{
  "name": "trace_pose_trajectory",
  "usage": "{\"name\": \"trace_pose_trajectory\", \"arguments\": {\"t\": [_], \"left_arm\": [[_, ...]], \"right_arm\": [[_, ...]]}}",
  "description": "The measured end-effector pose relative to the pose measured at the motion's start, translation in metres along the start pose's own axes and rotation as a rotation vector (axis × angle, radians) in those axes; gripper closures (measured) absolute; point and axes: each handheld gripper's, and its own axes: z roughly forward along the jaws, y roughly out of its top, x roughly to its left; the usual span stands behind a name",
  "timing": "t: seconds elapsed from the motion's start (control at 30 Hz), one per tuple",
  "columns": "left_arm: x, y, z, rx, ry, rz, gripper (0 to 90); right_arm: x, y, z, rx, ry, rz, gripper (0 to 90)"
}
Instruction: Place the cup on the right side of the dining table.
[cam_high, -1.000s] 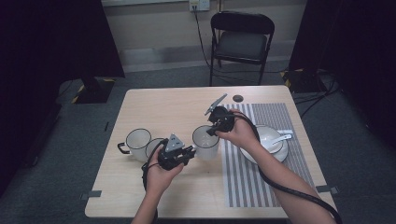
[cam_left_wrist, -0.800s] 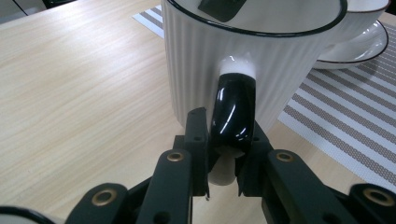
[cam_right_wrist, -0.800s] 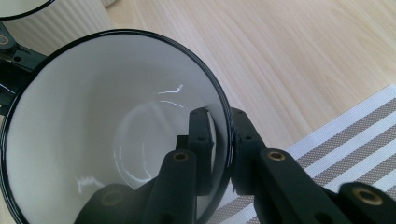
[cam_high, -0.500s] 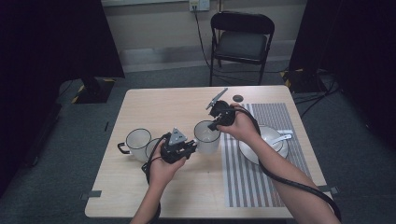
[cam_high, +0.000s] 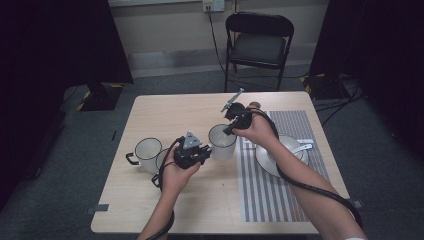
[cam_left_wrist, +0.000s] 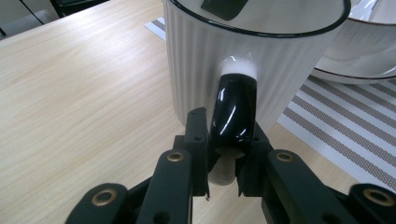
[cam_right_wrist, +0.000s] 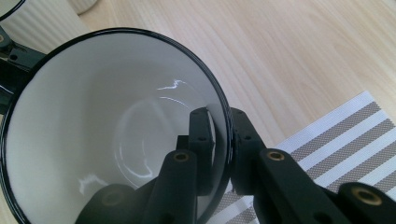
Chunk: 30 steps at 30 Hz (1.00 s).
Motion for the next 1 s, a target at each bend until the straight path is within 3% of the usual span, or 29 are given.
{"name": "trace_pose_trajectory", "arguments": {"t": [0.27,1.0], "left_arm": [[0.006,0.009,0.004,0.003,0.016,-0.007,78.0],[0.013,0.017,0.029,0.014,0.019,-0.031,78.0]], "right_arm": [[-0.010,0.009,-0.003,0.002,-0.011,-0.014,82.0],[-0.032,0.010,0.005,0.026,-0.022,-0.017,82.1]]}}
